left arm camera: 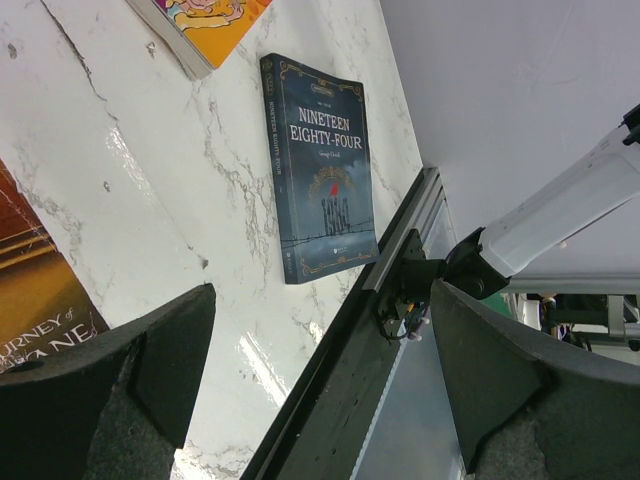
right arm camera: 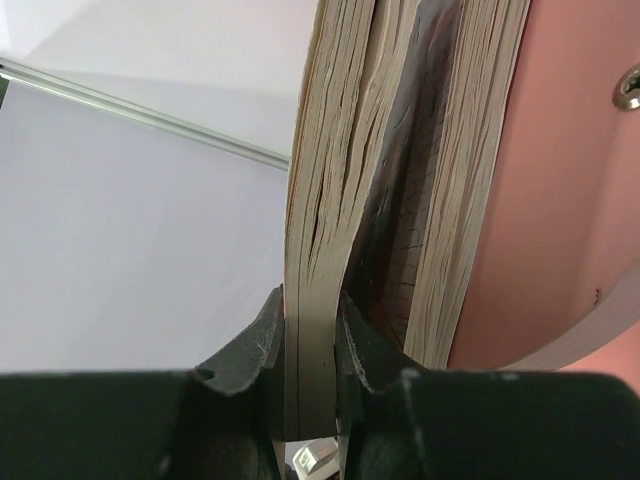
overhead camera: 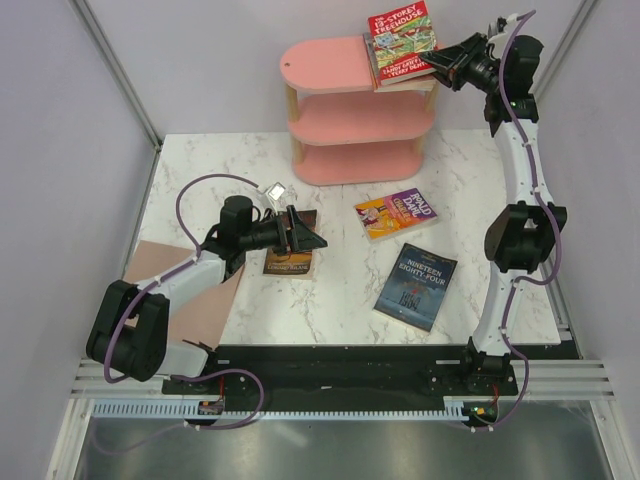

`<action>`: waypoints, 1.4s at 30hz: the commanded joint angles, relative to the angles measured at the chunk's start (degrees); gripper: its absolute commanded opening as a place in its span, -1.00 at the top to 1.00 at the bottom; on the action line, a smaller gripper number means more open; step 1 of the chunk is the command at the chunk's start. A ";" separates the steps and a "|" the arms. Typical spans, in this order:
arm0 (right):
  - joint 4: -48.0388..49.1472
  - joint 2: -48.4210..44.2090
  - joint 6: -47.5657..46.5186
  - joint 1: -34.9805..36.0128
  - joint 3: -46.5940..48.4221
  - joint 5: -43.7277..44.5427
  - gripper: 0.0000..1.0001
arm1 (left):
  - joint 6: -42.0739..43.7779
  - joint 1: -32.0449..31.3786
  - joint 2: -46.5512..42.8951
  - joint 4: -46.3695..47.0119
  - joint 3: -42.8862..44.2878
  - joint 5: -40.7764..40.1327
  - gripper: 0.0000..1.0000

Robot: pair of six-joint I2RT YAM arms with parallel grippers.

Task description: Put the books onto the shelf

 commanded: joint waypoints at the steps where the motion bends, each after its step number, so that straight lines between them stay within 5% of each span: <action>1: 5.18 0.19 1.32 0.21 4.40 -2.26 0.89 | 1.99 -0.04 0.12 0.73 -0.09 1.96 -0.88; 13: 4.74 -0.25 1.32 0.12 1.15 -3.75 0.88 | 1.72 -0.04 0.65 0.64 0.18 2.13 -0.88; 21: 3.77 -0.87 0.53 0.21 -0.95 -4.19 0.67 | 1.64 -0.04 0.82 0.73 0.44 2.13 -0.88; 28: 3.42 -2.54 -0.26 0.21 -2.45 -3.66 0.05 | 1.63 -0.12 0.47 0.64 0.62 2.31 -0.88; 31: 3.33 -3.59 -0.70 0.03 -3.15 -3.31 -0.96 | 1.63 -0.12 0.21 0.64 0.62 2.40 -0.88; 42: -5.26 -6.67 -6.14 -0.58 -2.28 -2.35 -0.96 | 1.90 -0.12 -0.49 0.56 0.18 2.49 -0.88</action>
